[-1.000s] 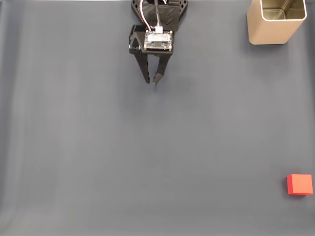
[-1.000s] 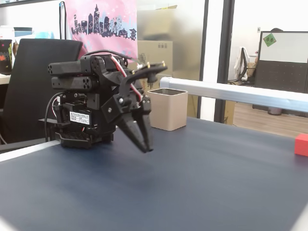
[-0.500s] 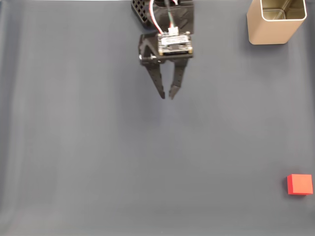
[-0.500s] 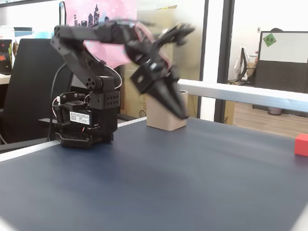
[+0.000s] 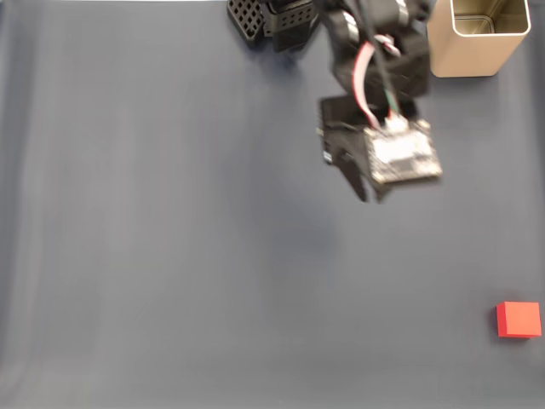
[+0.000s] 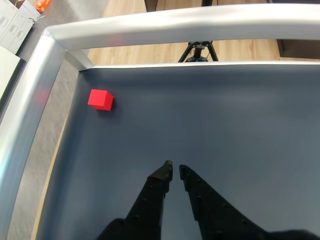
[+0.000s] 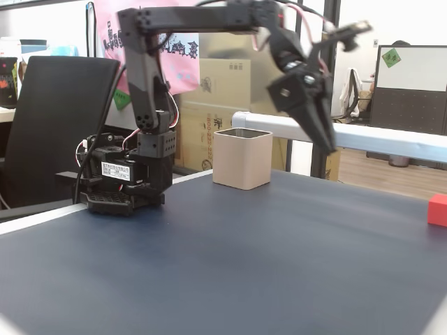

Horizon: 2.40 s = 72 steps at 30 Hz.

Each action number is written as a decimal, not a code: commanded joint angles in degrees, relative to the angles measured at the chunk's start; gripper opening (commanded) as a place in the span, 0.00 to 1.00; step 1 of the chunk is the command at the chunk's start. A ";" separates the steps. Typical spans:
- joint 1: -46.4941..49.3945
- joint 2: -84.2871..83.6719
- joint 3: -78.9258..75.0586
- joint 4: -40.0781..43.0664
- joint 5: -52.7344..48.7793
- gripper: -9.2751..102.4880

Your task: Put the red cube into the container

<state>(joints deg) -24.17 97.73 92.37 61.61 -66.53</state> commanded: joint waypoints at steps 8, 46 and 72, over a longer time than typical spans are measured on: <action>-7.47 -21.71 -28.13 0.70 3.87 0.14; -9.84 -57.04 -49.66 -23.91 -4.66 0.36; -10.99 -64.51 -56.69 -34.28 -4.57 0.35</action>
<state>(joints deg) -34.37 32.34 38.94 28.39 -70.84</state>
